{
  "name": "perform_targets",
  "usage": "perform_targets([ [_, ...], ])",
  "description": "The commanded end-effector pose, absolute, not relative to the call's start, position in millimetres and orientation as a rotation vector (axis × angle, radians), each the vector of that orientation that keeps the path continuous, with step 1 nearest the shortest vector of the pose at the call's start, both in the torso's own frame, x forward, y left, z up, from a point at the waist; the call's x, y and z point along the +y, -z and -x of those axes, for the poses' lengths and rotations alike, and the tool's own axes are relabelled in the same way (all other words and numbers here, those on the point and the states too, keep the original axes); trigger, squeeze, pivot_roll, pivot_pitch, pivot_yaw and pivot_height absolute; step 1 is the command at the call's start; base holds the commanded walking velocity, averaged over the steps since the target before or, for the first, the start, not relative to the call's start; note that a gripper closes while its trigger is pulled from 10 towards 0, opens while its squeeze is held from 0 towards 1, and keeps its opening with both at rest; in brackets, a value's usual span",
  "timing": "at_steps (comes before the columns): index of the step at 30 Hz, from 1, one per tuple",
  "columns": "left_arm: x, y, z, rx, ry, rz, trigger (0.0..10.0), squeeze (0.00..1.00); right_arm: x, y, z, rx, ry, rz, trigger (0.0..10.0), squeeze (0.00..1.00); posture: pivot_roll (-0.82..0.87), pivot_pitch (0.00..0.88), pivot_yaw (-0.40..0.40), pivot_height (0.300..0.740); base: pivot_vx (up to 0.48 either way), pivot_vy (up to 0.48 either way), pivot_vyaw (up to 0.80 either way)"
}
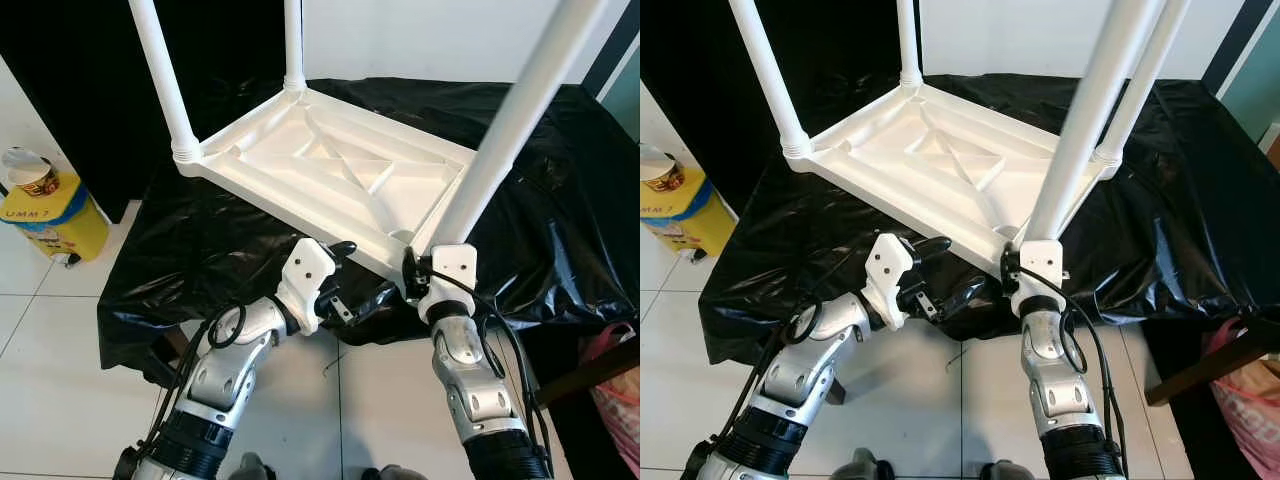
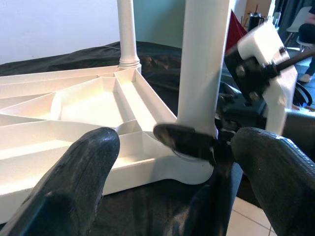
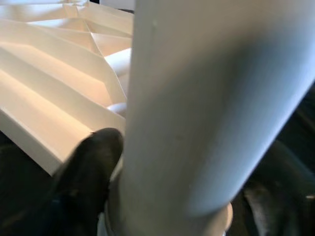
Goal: Building children table
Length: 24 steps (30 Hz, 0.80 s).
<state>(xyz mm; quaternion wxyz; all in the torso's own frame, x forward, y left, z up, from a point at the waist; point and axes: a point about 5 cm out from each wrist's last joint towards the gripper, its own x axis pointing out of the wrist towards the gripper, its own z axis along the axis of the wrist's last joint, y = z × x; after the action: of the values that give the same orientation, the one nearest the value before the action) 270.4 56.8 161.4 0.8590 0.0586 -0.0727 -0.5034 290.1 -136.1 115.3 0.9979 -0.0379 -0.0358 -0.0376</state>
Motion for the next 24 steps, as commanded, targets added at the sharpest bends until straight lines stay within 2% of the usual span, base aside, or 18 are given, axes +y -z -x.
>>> perform_targets([
  [1,58.5,-158.9,-273.9,-0.146,0.980,-0.124,10.0,0.00,-140.1,-112.7,-287.9,-0.062,0.065,0.078,10.0,1.00,-0.02,0.050,-0.040,0.740,0.000,0.000,0.00],
  [8,59.4,-159.3,-274.0,-0.145,0.976,-0.123,10.0,0.00,-149.5,-118.6,-286.3,-0.116,-0.041,0.096,10.0,1.00,-0.01,0.052,-0.037,0.740,0.000,0.000,0.00],
  [13,59.5,-159.0,-273.4,-0.142,0.980,-0.127,10.0,0.00,-157.5,-122.9,-289.1,-0.129,-0.194,0.101,10.0,1.00,-0.01,0.051,-0.029,0.740,0.000,0.000,0.00],
  [14,59.2,-159.0,-273.0,-0.142,0.983,-0.128,10.0,0.00,-158.7,-125.0,-290.6,-0.132,-0.273,0.106,10.0,0.00,-0.01,0.050,-0.027,0.740,0.000,0.000,0.00],
  [16,58.7,-159.2,-272.6,-0.142,0.987,-0.128,10.0,0.00,-159.8,-127.5,-292.7,-0.133,-0.375,0.125,10.0,0.00,-0.01,0.049,-0.022,0.740,0.000,0.000,0.00],
  [22,57.3,-159.7,-272.4,-0.141,0.998,-0.124,10.0,0.00,-161.9,-128.3,-304.1,-0.104,-0.528,0.187,10.0,0.00,-0.01,0.050,-0.019,0.740,0.000,0.000,0.00],
  [24,57.3,-159.7,-272.4,-0.141,0.998,-0.124,10.0,0.00,-161.9,-128.3,-304.1,-0.104,-0.528,0.187,10.0,0.00,-0.01,0.050,-0.019,0.740,0.000,0.000,0.00],
])
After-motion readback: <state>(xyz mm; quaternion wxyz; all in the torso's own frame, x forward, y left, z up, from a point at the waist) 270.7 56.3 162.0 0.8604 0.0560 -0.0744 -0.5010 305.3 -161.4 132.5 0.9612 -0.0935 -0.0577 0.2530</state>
